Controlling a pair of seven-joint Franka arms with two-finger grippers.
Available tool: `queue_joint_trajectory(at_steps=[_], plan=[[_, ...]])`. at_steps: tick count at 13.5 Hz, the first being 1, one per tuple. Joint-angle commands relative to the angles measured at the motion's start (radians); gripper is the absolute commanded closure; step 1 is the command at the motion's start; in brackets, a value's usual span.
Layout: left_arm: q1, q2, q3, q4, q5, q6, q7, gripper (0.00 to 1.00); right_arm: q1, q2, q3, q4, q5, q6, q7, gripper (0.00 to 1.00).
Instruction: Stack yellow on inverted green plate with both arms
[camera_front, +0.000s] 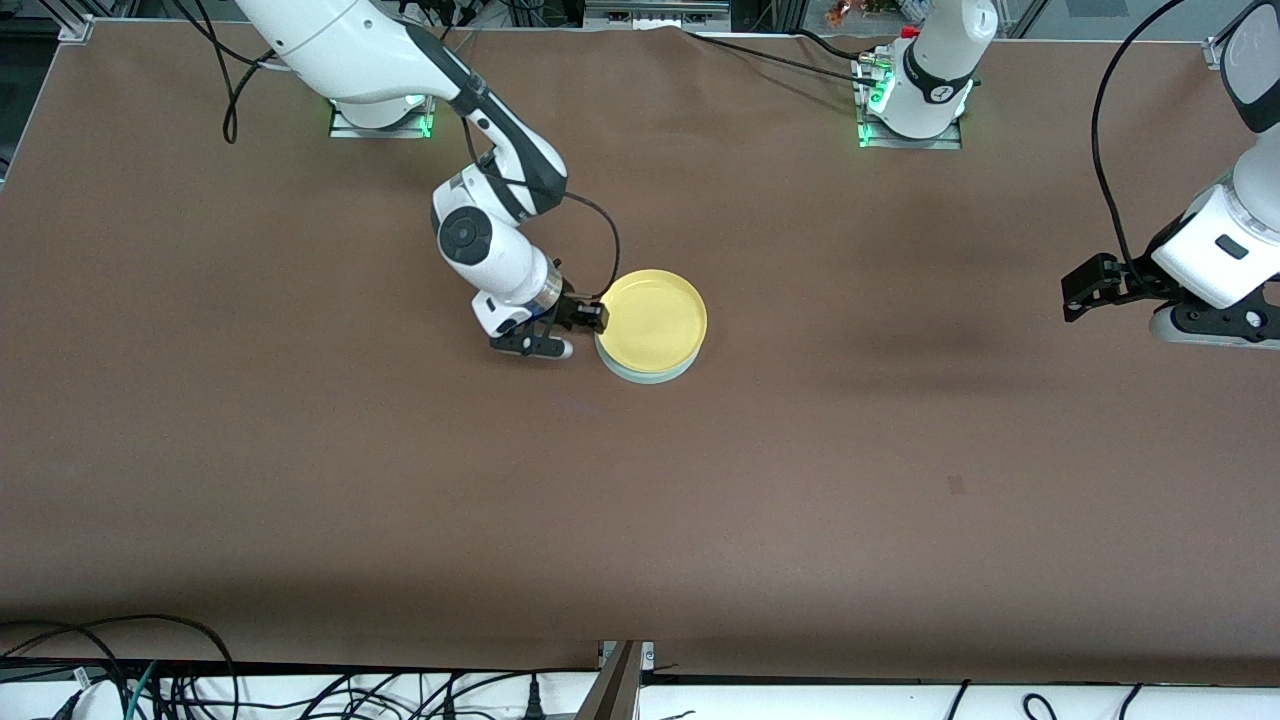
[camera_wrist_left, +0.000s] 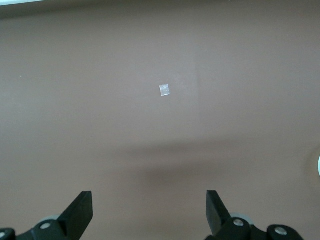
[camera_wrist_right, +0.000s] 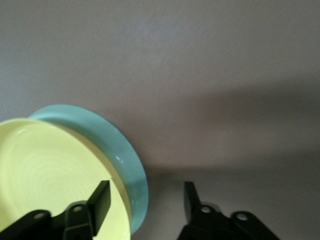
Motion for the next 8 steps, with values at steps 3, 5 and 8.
queue_joint_trajectory(at_steps=[3,5,8], plan=[[0.02,0.013,-0.003,0.036,-0.05,-0.018,0.03,0.0,0.004,-0.035,-0.176,0.396,-0.067,-0.625,-0.204,0.0],[0.019,0.013,-0.007,0.038,-0.05,-0.02,0.03,0.0,-0.004,-0.035,-0.262,0.502,-0.059,-0.765,-0.317,0.0],[0.014,0.012,-0.009,0.038,-0.05,-0.02,0.03,0.0,-0.01,-0.037,-0.356,0.609,-0.064,-0.966,-0.392,0.0]])
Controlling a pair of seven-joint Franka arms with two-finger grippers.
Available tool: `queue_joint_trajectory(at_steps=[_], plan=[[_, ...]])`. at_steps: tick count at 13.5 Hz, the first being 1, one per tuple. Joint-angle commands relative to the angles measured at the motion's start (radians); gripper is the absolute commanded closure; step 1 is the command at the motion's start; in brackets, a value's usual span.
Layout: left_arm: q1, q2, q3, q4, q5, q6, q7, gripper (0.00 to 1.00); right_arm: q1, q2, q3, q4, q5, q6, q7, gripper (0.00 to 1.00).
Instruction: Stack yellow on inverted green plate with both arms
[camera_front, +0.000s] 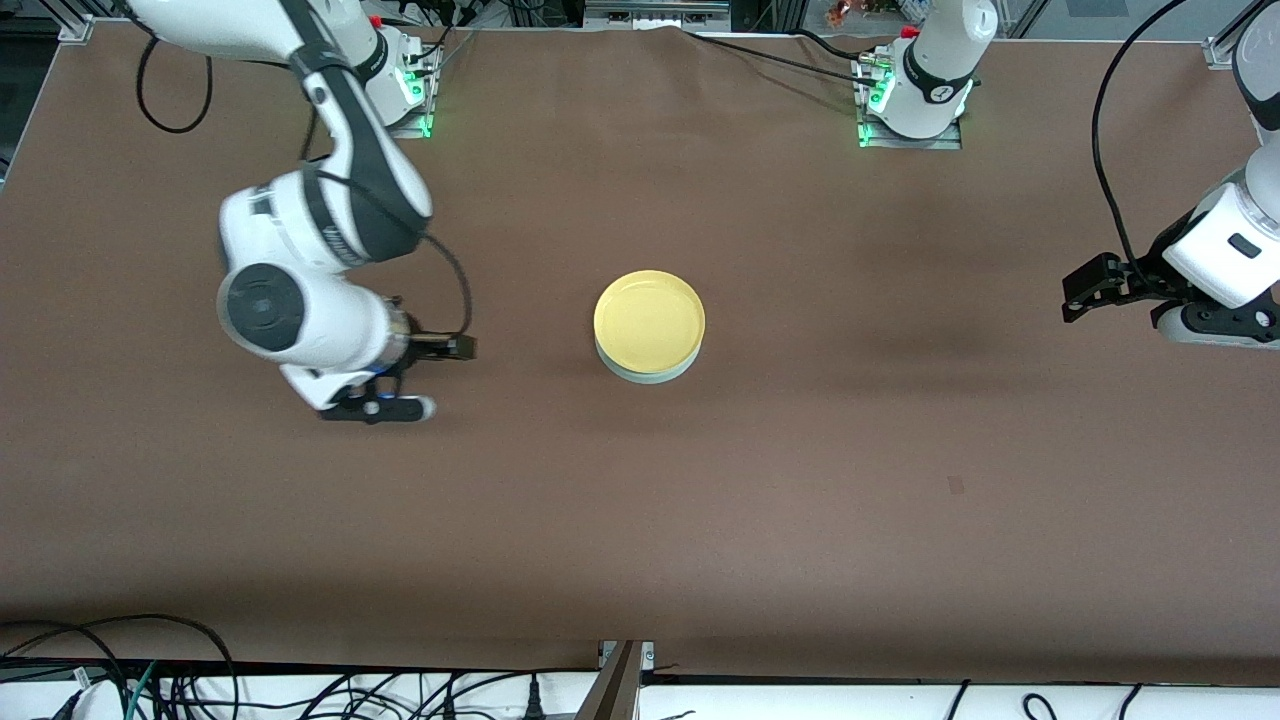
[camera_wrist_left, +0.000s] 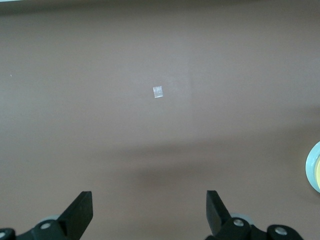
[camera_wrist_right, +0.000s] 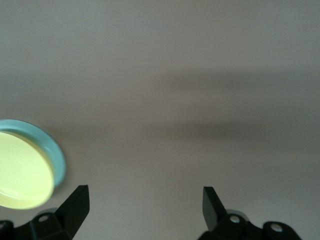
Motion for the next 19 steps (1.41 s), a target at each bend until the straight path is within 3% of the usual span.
queue_joint_trajectory(at_steps=[1,4,8,12,16,19], plan=[[0.002,0.012,-0.004,0.032,-0.019,-0.019,0.028,0.0,0.007,0.012,-0.084,0.134,-0.01,-0.179,-0.071,0.0],[0.0,0.012,-0.004,0.034,-0.019,-0.019,0.028,0.0,-0.031,-0.077,-0.155,0.159,-0.007,-0.281,-0.17,0.0],[-0.001,0.012,-0.004,0.034,-0.019,-0.019,0.028,0.0,-0.139,-0.247,-0.148,0.087,-0.01,-0.327,-0.164,0.0],[-0.003,0.012,-0.006,0.034,-0.017,-0.019,0.03,0.0,-0.155,-0.348,-0.143,0.076,-0.145,-0.366,-0.168,0.0],[-0.002,0.012,-0.006,0.034,-0.017,-0.019,0.03,0.0,-0.194,-0.408,-0.143,0.049,-0.135,-0.355,-0.187,0.0],[-0.001,0.012,-0.006,0.034,-0.019,-0.018,0.03,0.0,-0.211,-0.442,-0.143,-0.003,-0.136,-0.385,-0.307,0.0]])
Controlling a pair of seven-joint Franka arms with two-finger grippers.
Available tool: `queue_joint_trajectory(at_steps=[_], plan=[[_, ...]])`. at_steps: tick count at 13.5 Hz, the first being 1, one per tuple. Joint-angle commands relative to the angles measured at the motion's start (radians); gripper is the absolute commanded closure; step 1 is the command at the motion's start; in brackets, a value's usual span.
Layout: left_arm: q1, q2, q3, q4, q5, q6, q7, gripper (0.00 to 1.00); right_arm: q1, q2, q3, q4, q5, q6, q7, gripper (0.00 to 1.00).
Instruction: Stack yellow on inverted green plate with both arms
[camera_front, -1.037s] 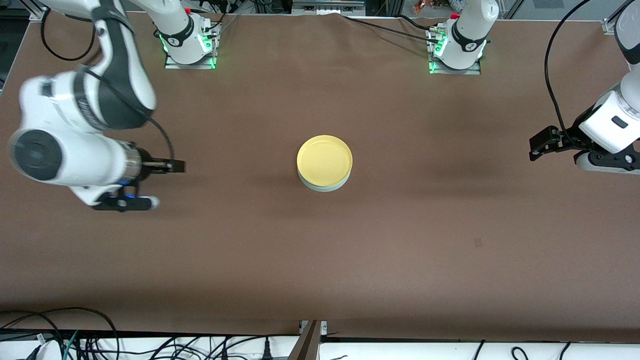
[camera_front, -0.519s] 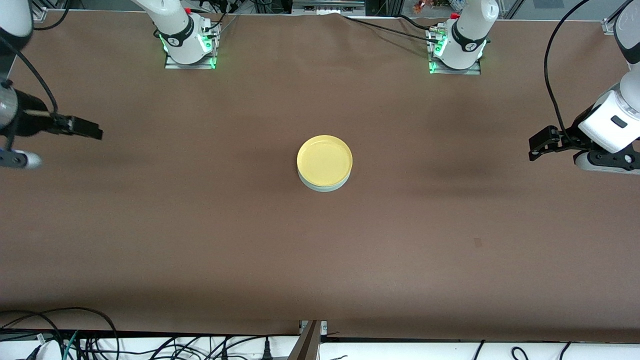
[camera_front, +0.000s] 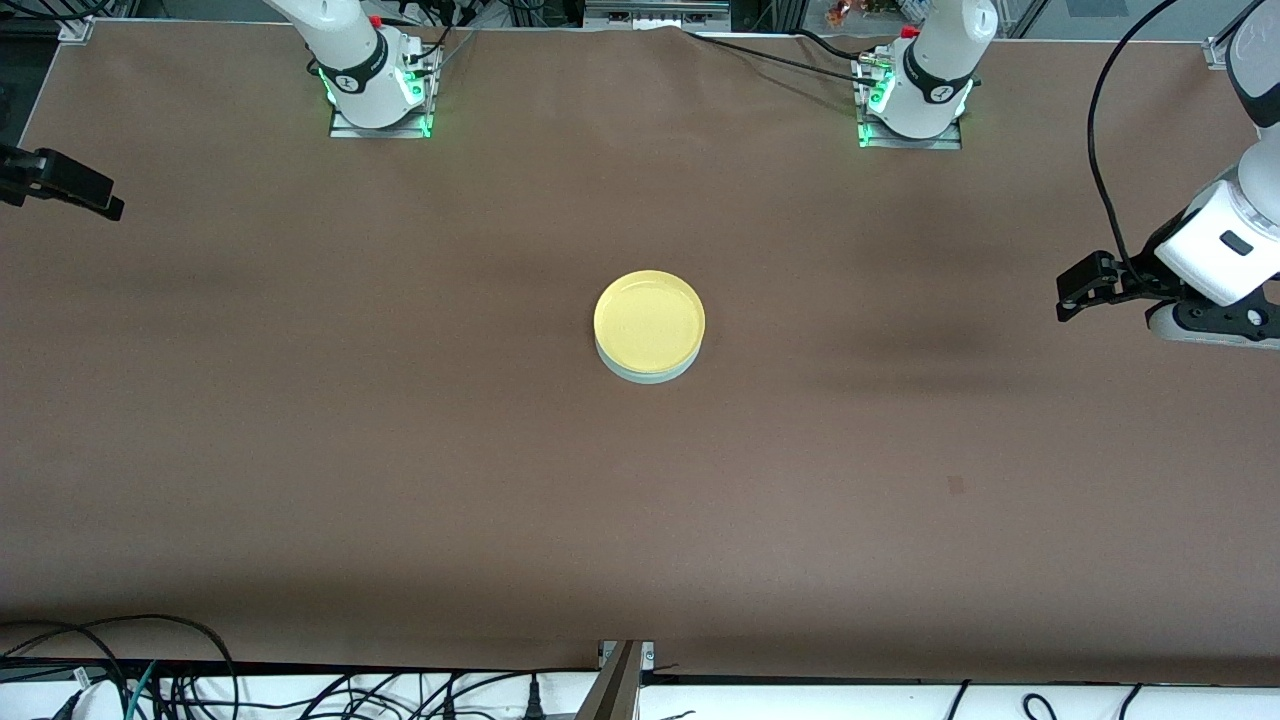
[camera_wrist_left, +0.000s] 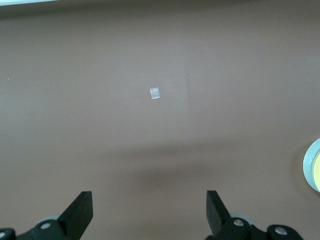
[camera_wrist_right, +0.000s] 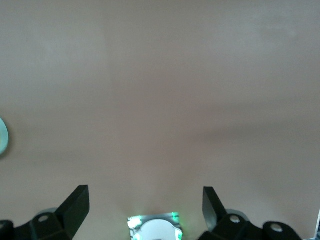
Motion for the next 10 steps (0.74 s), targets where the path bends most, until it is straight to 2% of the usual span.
queue_joint_trajectory(at_steps=[1,7,10], plan=[[-0.002,0.012,0.002,0.032,-0.018,-0.018,0.028,0.0,-0.032,-0.043,0.018,-0.071,-0.012,-0.005,-0.049,0.0],[-0.007,0.015,-0.007,0.027,-0.025,-0.016,0.029,0.0,-0.032,-0.031,0.014,-0.06,-0.012,-0.006,-0.058,0.0],[-0.006,0.013,-0.072,0.027,-0.005,-0.006,0.028,0.0,-0.032,-0.031,0.014,-0.06,-0.012,-0.006,-0.055,0.0]])
